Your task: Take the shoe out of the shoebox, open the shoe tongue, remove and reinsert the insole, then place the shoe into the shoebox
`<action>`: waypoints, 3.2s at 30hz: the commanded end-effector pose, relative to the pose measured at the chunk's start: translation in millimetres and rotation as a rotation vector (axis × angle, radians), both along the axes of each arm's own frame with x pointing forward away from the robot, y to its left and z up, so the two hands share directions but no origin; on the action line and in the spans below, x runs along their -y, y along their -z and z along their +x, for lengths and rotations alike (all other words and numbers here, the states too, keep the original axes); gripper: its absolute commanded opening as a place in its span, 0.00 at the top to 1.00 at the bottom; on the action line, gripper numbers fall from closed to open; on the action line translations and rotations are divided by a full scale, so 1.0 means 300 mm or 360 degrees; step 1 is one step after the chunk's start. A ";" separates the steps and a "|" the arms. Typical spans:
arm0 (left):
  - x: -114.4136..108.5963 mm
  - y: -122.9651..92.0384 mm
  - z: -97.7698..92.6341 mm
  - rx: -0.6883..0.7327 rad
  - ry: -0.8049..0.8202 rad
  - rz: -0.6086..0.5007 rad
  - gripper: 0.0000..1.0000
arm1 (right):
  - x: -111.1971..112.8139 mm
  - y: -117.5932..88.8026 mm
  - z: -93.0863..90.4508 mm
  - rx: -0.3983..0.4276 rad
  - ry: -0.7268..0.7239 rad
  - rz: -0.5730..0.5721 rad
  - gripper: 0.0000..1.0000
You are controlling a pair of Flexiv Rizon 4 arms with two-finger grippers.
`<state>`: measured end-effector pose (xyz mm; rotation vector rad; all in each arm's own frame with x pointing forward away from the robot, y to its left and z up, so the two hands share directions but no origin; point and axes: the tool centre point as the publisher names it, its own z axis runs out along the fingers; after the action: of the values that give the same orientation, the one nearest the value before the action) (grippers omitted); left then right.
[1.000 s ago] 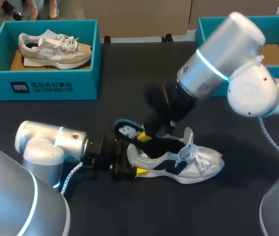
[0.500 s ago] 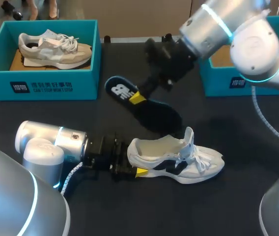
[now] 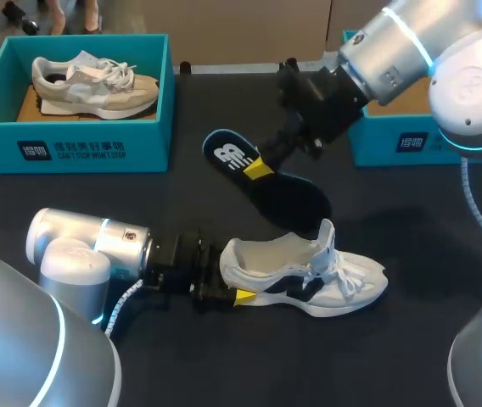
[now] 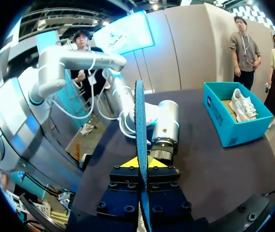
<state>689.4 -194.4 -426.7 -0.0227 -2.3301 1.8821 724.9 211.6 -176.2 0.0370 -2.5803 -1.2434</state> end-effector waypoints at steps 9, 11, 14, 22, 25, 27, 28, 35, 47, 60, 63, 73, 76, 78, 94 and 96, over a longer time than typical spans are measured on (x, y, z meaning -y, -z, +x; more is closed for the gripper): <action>0.003 0.022 0.002 -0.0002 -0.0002 0.0004 1.00 | 0.168 -0.363 -0.038 -0.0210 0.0151 0.0096 1.00; 0.003 0.022 0.002 -0.0002 -0.0002 0.0004 1.00 | 0.168 -0.363 -0.038 -0.0210 0.0151 0.0096 1.00; 0.003 0.022 0.002 -0.0002 -0.0002 0.0004 1.00 | 0.168 -0.363 -0.038 -0.0210 0.0151 0.0096 1.00; 0.003 0.022 0.002 -0.0002 -0.0002 0.0004 1.00 | 0.168 -0.363 -0.038 -0.0210 0.0151 0.0096 1.00; 0.003 0.022 0.002 -0.0002 -0.0002 0.0004 1.00 | 0.172 -0.389 -0.036 -0.0187 0.0156 0.0161 1.00; 0.003 0.022 0.002 -0.0002 -0.0002 0.0004 1.00 | 0.185 -0.430 -0.052 -0.0181 0.0213 0.0189 1.00; 0.003 0.022 0.002 -0.0002 -0.0002 0.0004 1.00 | 0.191 -0.449 -0.072 -0.0163 0.0218 0.0253 1.00; 0.003 0.022 0.002 -0.0002 -0.0002 0.0004 1.00 | 0.175 -0.523 -0.214 -0.0227 0.0341 0.0486 1.00; 0.003 0.022 0.002 -0.0002 -0.0002 0.0004 1.00 | 0.165 -0.541 -0.249 -0.0243 0.0357 0.0482 1.00; 0.003 0.022 0.002 -0.0002 -0.0002 0.0004 1.00 | 0.207 -0.706 -0.325 -0.0301 0.0422 0.0553 1.00; 0.003 0.022 0.002 -0.0002 -0.0002 0.0004 1.00 | 0.209 -0.731 -0.340 -0.0295 0.0438 0.0568 1.00; 0.003 0.022 0.002 -0.0002 -0.0002 0.0004 1.00 | 0.246 -0.751 -0.377 -0.0319 0.0532 0.0680 1.00; 0.003 0.022 0.002 -0.0002 -0.0002 0.0004 1.00 | 0.258 -0.742 -0.387 -0.0309 0.0537 0.0747 1.00; 0.003 0.022 0.002 -0.0002 -0.0002 0.0004 1.00 | 0.266 -0.745 -0.391 -0.0310 0.0550 0.0762 1.00; 0.003 0.022 0.002 -0.0002 -0.0002 0.0004 1.00 | 0.294 -0.792 -0.415 -0.0285 0.0587 0.0801 1.00; 0.003 0.022 0.002 -0.0002 -0.0002 0.0004 1.00 | 0.294 -0.792 -0.415 -0.0285 0.0587 0.0801 1.00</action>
<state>689.6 -194.3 -427.0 -0.0226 -2.3304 1.8819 600.6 122.1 62.7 -0.4428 -2.1220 -1.9019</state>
